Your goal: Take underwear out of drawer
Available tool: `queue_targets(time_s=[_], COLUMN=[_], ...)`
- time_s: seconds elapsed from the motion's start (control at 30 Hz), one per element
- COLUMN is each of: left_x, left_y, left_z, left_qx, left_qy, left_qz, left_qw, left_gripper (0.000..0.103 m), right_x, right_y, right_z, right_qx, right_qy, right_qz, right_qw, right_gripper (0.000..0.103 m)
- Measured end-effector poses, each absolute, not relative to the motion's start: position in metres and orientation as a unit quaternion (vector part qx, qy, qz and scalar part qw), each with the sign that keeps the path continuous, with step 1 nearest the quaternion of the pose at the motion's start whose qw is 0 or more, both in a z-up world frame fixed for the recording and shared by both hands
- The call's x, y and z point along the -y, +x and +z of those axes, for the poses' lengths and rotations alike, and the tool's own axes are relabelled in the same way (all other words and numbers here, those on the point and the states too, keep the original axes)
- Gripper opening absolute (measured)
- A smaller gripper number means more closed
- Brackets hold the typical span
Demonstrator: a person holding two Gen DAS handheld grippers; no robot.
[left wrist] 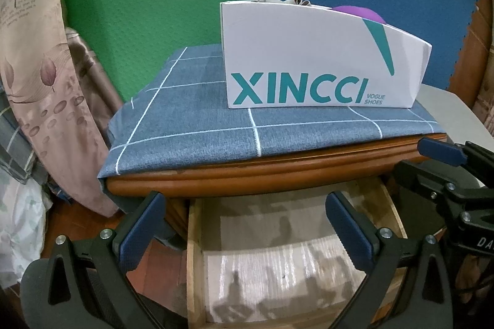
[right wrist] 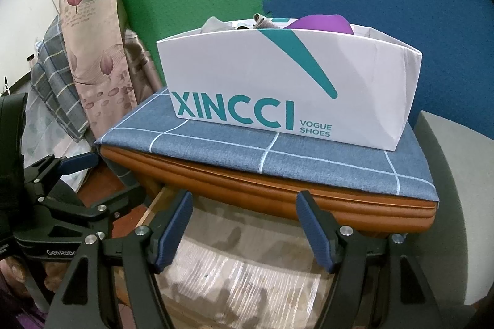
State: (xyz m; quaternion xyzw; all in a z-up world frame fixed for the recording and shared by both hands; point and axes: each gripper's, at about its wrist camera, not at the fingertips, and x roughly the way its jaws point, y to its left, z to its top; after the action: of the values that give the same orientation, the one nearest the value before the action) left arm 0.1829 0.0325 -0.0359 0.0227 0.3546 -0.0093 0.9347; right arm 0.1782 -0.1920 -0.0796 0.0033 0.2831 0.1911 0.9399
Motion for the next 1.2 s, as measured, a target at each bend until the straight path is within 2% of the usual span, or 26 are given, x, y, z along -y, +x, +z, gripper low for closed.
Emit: queue_targets(time_s=[1.2], left_x=[-0.0319], left_y=[0.1845], left_z=[-0.0401], left_qx=[-0.364], left_qy=[0.028], left_qz=[-0.005], left_qw=[0.931], left_gripper=[0.103], right_x=[0.1932], right_y=[0.1793], right_z=[-0.0818], right_qx=[-0.286], right_qy=[0.012], right_qz=[0.187], right_qw=[0.940], right_gripper=[0.071])
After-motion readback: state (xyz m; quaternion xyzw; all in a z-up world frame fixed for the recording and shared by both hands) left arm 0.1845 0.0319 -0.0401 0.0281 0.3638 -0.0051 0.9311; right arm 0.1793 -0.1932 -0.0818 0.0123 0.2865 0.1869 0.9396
